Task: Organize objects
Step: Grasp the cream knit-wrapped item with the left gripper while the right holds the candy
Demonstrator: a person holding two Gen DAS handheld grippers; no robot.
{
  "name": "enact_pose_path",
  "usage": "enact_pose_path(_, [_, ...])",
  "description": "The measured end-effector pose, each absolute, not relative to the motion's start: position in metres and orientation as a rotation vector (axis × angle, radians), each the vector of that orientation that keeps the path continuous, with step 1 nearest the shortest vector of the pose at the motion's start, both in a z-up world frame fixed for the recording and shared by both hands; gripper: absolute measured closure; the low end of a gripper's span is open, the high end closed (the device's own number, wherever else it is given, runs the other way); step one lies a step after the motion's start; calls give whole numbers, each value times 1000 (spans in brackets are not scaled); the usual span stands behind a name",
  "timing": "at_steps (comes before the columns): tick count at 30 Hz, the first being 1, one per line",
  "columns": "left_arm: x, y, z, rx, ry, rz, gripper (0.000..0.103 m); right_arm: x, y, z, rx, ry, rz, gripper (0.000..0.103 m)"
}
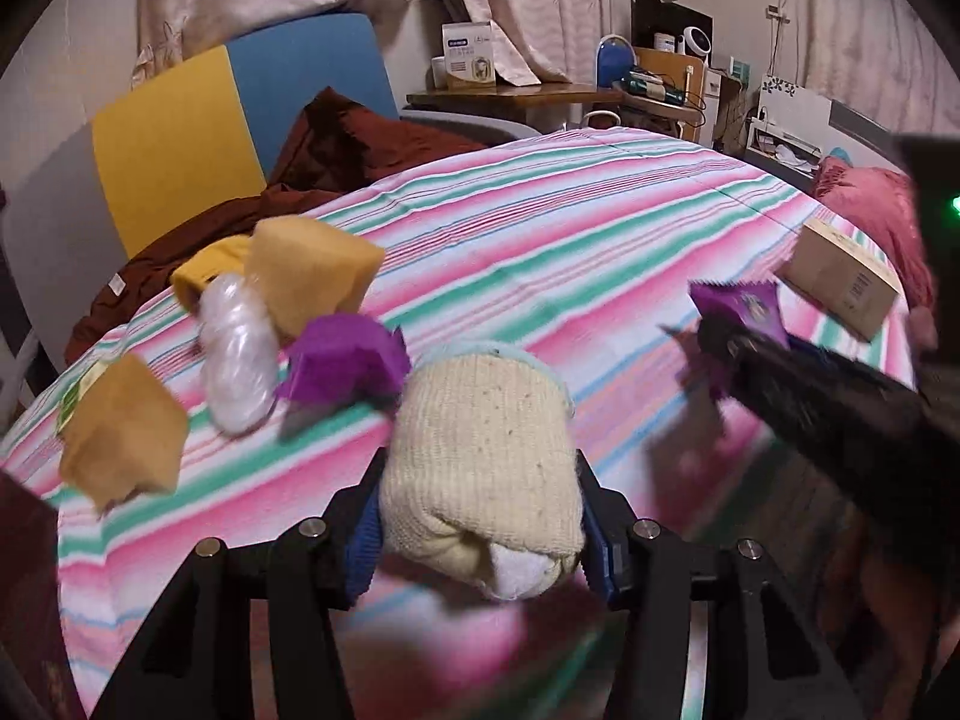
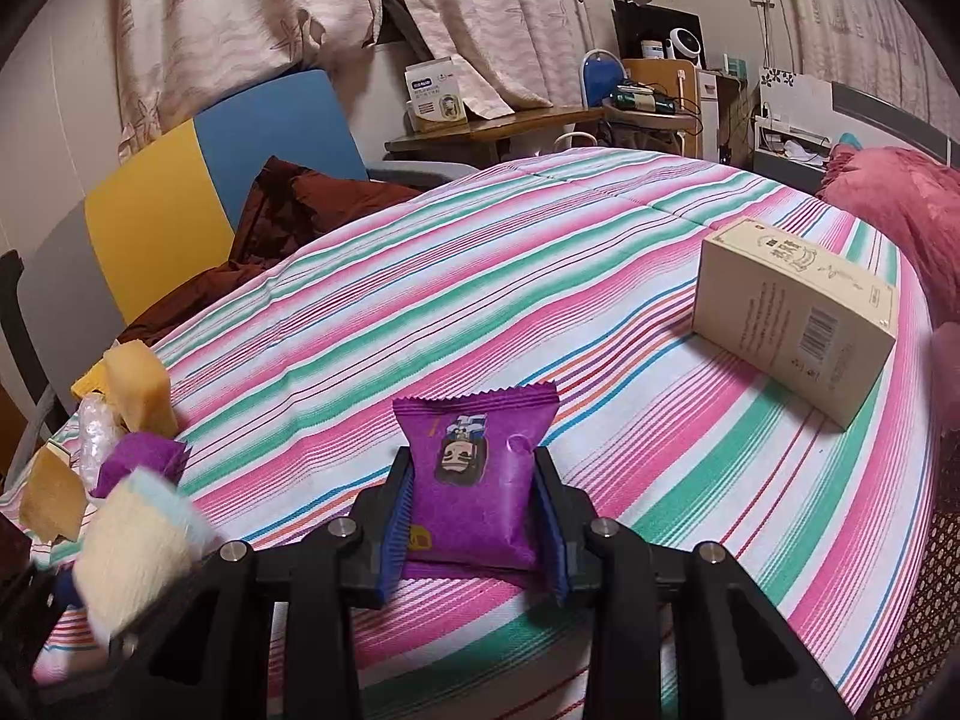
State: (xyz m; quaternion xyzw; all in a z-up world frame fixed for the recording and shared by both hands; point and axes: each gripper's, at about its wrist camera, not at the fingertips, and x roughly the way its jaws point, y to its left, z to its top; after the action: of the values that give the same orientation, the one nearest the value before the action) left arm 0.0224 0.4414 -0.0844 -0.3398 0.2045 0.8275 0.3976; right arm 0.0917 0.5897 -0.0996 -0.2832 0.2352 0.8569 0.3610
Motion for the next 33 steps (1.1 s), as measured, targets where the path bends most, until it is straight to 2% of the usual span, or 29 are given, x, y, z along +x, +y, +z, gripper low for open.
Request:
enact_pose_path(14, [60, 358, -88, -898, 416, 2138, 48, 85, 578, -93, -737, 475, 2168, 67])
enact_pose_path(22, [70, 311, -64, -912, 280, 2164, 48, 72, 555, -84, -753, 297, 2220, 68])
enact_pose_path(33, [54, 240, -32, -891, 153, 2267, 48, 66, 533, -78, -760, 162, 2260, 68])
